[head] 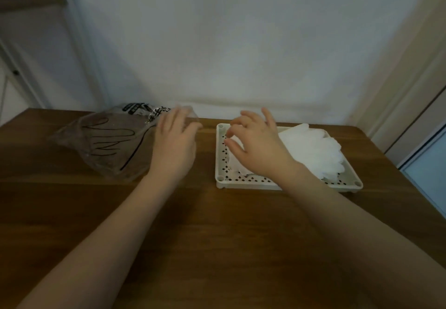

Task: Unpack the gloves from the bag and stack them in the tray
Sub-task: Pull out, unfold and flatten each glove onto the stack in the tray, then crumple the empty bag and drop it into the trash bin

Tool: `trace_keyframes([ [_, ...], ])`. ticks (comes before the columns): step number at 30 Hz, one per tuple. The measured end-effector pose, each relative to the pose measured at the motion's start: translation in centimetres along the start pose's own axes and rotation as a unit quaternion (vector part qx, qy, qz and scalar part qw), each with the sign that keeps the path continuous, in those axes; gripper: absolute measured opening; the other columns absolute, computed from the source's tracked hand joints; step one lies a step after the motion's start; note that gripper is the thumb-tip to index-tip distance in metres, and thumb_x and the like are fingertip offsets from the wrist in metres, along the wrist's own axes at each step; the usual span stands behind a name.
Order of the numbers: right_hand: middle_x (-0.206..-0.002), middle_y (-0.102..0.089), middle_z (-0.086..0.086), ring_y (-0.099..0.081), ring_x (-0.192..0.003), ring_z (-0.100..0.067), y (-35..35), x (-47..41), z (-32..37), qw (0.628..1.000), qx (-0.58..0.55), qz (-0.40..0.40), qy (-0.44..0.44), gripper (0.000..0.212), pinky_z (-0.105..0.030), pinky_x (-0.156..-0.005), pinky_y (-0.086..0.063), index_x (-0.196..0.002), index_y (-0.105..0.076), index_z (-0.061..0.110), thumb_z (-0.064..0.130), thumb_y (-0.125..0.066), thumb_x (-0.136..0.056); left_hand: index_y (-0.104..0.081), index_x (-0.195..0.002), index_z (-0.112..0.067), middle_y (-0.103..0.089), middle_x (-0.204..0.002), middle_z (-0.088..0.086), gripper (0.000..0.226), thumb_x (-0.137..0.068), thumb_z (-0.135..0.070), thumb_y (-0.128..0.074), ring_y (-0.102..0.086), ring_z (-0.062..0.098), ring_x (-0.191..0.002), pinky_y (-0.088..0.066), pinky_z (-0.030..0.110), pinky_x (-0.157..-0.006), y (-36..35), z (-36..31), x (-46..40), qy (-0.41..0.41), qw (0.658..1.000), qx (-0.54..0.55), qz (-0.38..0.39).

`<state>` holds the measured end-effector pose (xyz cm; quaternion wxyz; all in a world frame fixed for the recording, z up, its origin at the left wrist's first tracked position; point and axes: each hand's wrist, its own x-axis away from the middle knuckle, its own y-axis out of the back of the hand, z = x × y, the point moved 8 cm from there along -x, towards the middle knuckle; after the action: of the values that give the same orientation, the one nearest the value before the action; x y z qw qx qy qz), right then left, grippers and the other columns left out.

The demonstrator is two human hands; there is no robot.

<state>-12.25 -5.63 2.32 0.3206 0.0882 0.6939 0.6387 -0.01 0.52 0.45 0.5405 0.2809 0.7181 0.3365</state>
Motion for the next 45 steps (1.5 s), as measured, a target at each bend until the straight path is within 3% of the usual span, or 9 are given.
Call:
trace_keyframes([
  [3,-0.136,-0.049,0.004,-0.026,-0.139,-0.016,-1.1,-0.9,1.7,0.999,-0.04,0.01,0.012,0.03,-0.041,-0.114,0.007,-0.111,-0.063,0.023,0.038,-0.041,-0.097,-0.059,-0.111,-0.019,0.003,-0.156,0.02,0.033,-0.085,0.001,-0.053,0.005,0.04,-0.142,0.02,0.048,-0.108,0.0,3.5,-0.7,0.105,0.989,-0.103,0.028],
  [5,-0.138,-0.048,0.003,-0.027,-0.137,-0.014,-2.4,-1.3,1.9,0.998,-0.06,0.031,0.001,0.028,-0.041,-0.115,0.005,-0.109,-0.064,0.024,0.037,-0.042,-0.097,-0.05,-0.126,-0.024,0.013,-0.155,0.019,0.046,-0.087,0.001,-0.049,-0.007,0.044,-0.14,-0.003,0.051,-0.114,-1.0,6.1,-0.3,0.176,0.975,-0.101,0.09],
  [10,-0.144,-0.04,0.002,-0.025,-0.139,-0.015,-4.7,-0.8,0.9,0.992,-0.092,0.077,-0.041,0.026,-0.042,-0.116,-0.003,-0.112,-0.063,0.024,0.035,-0.045,-0.097,-0.038,-0.137,-0.016,-0.043,-0.137,0.018,0.041,-0.096,-0.017,-0.041,-0.047,0.037,-0.115,-0.041,0.045,-0.092,-4.9,9.1,2.4,0.203,0.942,-0.116,0.242],
  [13,-0.149,-0.032,0.0,-0.02,-0.141,-0.019,-5.1,-0.3,0.3,0.988,-0.118,0.078,-0.057,0.027,-0.04,-0.117,-0.013,-0.117,-0.061,0.023,0.033,-0.048,-0.096,-0.047,-0.129,-0.015,-0.053,-0.129,0.008,0.048,-0.092,-0.047,-0.048,-0.044,0.028,-0.121,-0.034,0.042,-0.098,-5.6,9.3,2.6,0.182,0.947,-0.132,0.229],
  [23,-0.157,0.019,0.0,0.014,-0.145,-0.021,-2.4,-1.1,1.4,0.98,-0.198,0.0,-0.034,0.107,-0.035,-0.114,-0.006,-0.144,0.007,0.039,0.037,-0.076,-0.075,-0.05,-0.071,-0.016,-0.048,-0.066,-0.008,0.023,-0.083,0.003,-0.049,-0.043,0.003,-0.057,-0.033,0.015,-0.054,3.2,1.7,0.0,0.083,0.947,0.31,-0.029],
  [29,-0.121,-0.058,-0.01,-0.057,-0.103,-0.015,-1.4,-0.2,2.1,0.942,-0.336,0.006,-0.026,0.058,-0.033,-0.09,-0.049,-0.129,-0.037,0.025,0.023,-0.07,-0.082,-0.047,-0.063,-0.013,-0.044,-0.062,0.006,0.029,-0.074,0.011,-0.036,-0.04,0.01,-0.05,-0.032,0.014,-0.048,5.0,-3.1,0.1,0.089,0.799,0.594,0.031],
  [33,-0.09,-0.067,-0.01,-0.066,-0.071,-0.016,0.4,1.4,0.3,0.935,-0.334,-0.065,-0.101,0.029,-0.029,-0.063,-0.053,-0.122,-0.044,0.021,0.013,-0.05,-0.095,-0.051,-0.072,-0.009,-0.051,-0.065,0.0,0.023,-0.08,0.003,-0.034,-0.048,0.003,-0.053,-0.041,0.014,-0.054,4.7,-3.6,0.2,0.101,0.742,0.661,0.047],
  [39,-0.09,-0.063,-0.018,-0.063,-0.077,-0.039,-0.6,2.7,-0.3,0.698,-0.676,-0.104,-0.212,0.021,-0.046,-0.064,-0.055,-0.119,-0.044,0.012,0.005,-0.042,-0.099,-0.042,-0.123,-0.038,-0.037,-0.136,-0.004,0.056,-0.072,-0.05,-0.062,-0.043,0.007,-0.123,-0.043,0.032,-0.1,3.3,-3.5,2.7,0.024,0.897,0.422,0.13],
  [45,-0.082,-0.068,-0.013,-0.066,-0.061,-0.014,-2.5,3.0,4.8,0.383,-0.906,-0.011,-0.178,0.023,-0.022,-0.056,-0.056,-0.103,-0.056,0.0,-0.008,-0.038,-0.091,-0.009,-0.135,-0.059,-0.021,-0.151,-0.005,0.064,-0.079,-0.068,-0.039,-0.019,0.016,-0.14,-0.008,0.058,-0.113,3.6,-1.0,5.6,0.061,0.946,0.287,0.14],
])
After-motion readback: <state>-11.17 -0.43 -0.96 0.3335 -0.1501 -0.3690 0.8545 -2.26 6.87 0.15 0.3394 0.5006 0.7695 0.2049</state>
